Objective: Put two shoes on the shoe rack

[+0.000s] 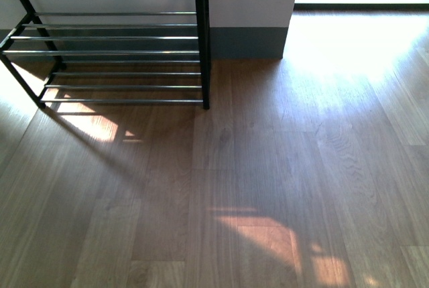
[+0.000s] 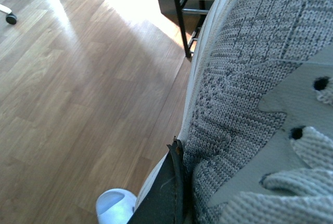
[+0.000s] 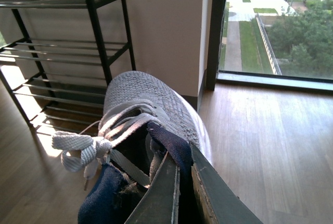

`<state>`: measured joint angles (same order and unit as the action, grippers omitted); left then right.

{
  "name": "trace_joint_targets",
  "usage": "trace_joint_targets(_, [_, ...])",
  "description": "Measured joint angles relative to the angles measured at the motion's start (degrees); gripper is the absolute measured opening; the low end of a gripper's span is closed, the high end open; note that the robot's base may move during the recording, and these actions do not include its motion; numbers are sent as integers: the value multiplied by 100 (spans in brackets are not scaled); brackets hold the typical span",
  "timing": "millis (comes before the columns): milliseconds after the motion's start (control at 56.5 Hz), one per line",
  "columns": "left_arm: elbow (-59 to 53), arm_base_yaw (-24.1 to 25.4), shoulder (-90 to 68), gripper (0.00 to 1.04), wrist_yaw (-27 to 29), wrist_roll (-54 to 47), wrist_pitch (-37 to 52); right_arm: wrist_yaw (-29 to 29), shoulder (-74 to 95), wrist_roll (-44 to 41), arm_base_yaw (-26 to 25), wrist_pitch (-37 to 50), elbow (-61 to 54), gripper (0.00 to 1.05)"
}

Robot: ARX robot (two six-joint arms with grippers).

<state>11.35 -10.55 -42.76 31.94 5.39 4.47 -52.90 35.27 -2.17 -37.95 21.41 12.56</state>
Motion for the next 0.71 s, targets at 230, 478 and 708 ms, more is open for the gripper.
trace_joint_targets(230, [0,0,0,3,24,0,0,13,0,0,0,0,0,1])
trace_joint_targets(478, [0,0,0,3,42,0,0,-68,-2,2,2,0,0,1])
trace_joint_targets(708, [0,-11,-7,3,7,-2,0,31,13,2,-7,-2,0,1])
